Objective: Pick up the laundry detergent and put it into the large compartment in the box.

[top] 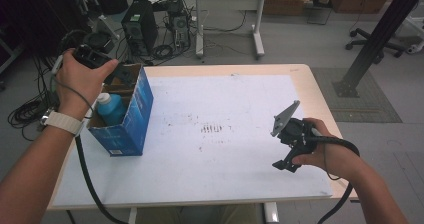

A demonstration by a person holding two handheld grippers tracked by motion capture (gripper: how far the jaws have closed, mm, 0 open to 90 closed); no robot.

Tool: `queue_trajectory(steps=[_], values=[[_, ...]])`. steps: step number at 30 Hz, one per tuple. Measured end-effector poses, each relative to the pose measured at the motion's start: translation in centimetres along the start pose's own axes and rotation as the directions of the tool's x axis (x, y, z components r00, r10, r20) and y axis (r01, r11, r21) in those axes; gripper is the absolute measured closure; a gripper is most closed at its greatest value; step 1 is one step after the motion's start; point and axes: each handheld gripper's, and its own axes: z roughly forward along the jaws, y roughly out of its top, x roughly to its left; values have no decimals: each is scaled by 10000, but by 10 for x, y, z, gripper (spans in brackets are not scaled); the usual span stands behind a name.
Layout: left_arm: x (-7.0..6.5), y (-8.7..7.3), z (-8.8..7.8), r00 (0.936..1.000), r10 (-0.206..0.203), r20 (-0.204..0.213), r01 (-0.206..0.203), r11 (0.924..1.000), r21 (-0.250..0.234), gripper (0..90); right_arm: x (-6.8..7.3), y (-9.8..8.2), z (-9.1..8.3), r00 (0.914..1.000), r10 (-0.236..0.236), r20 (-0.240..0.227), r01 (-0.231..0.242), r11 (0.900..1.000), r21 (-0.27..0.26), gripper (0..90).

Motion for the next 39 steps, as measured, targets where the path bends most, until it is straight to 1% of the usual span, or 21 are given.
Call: queue_trajectory(steps=[5,9,12,13,15,19,21,23,24,25,28,29,31,32,34,35,36,37,39], values=[[-10,9,-4,9987,488,143,-486,9987,-153,85,-1,-2,1,10000,77,-1,-77,10000,7,129],[-19,17,-6,9942,1046,249,-1038,9941,-308,74,-2,-2,0,10000,84,2,-84,10000,-26,129],[-28,22,-7,9884,1498,248,-1485,9878,-469,70,-2,-2,0,9999,103,6,-103,9999,-37,129],[-31,24,-7,9859,1663,204,-1651,9850,-504,69,-2,-2,0,9999,117,4,-117,9999,-45,129],[-36,28,-8,9799,1973,280,-1954,9789,-595,67,-2,-3,0,9999,140,-8,-140,9999,-28,129],[-46,34,-8,9726,2299,355,-2276,9720,-589,65,-3,-5,1,9998,182,-23,-182,9998,-53,129],[-50,37,-7,9674,2493,452,-2468,9675,-543,65,-3,-5,1,9998,198,-16,-198,9998,-35,129],[-55,40,-7,9601,2743,537,-2716,9610,-524,63,-3,-5,0,9997,226,1,-226,9997,-38,129],[-57,41,-7,9582,2811,538,-2784,9591,-512,64,-4,-5,0,9997,237,1,-237,9997,-42,129],[-59,42,-7,9549,2916,564,-2888,9559,-531,63,-4,-5,0,9997,232,4,-232,9997,-31,128],[-65,46,-7,9443,3204,748,-3166,9467,-591,64,-4,-4,-1,9998,221,4,-221,9998,-20,129],[-68,47,-7,9423,3244,833,-3199,9454,-624,62,-4,-4,-1,9997,225,9,-225,9997,-22,129],[-72,50,-6,9332,3455,986,-3413,9382,-569,65,-4,-3,-1,9997,230,12,-230,9997,-36,128],[-74,51,-6,9276,3598,1007,-3557,9329,-564,65,-4,-3,-1,9997,231,13,-231,9997,-32,129],[-78,54,-6,9167,3815,1185,-3768,9243,-610,64,-4,-3,0,9997,233,-9,-233,9997,-45,129],[-81,55,-5,9097,3968,1224,-3916,9178,-651,64,-4,-3,0,9997,235,-16,-235,9997,-35,129],[-83,56,-5,9073,4011,1260,-3954,9159,-683,64,-4,-3,1,9997,245,-31,-245,9997,-9,129],[-85,57,-5,9053,4013,1391,-3951,9159,-709,64,-4,-4,1,9997,254,-40,-254,9997,-15,129],[-88,59,-4,8985,4149,1432,-4083,9098,-738,64,-5,-4,1,9996,278,-27,-278,9996,1,129]])
